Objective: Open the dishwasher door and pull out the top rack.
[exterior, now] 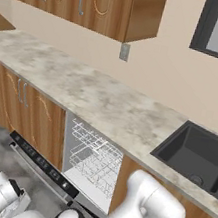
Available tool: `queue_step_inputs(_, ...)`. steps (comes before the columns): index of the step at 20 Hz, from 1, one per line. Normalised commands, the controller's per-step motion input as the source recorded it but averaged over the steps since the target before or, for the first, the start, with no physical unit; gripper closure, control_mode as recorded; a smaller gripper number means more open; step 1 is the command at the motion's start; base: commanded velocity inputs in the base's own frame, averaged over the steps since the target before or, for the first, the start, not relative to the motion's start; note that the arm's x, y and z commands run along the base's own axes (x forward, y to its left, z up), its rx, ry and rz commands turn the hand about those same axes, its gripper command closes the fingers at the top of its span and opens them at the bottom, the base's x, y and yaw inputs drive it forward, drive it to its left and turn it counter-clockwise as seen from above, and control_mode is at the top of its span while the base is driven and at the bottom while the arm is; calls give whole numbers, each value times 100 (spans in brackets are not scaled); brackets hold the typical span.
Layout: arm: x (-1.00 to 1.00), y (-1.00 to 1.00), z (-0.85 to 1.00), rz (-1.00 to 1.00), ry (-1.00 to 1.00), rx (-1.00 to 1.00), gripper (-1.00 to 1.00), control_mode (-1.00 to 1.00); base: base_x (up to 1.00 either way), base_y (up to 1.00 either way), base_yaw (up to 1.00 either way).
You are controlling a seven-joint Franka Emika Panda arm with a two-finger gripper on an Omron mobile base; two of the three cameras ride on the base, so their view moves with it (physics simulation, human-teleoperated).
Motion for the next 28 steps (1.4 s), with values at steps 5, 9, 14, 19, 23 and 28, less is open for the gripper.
queue_step_inputs(5, -37, 0, 100, 0, 16, 23, -100, -100, 0, 0, 0)
queue_step_inputs(9, -2, -17, 100, 0, 1, 5, -100, -100, 0, 0, 0)
queue_step_inputs(14, 0, -52, 100, 0, -1, 0, -100, -100, 0, 0, 0)
queue_step_inputs(19, 0, -57, 100, 5, -3, 1, -100, -100, 0, 0, 0)
queue_step_inputs(23, -7, -67, 100, 5, 0, 8, -100, -100, 0, 0, 0)
queue_step_inputs(28, -14, -85, 100, 9, 9, 18, -100, -100, 0, 0, 0)
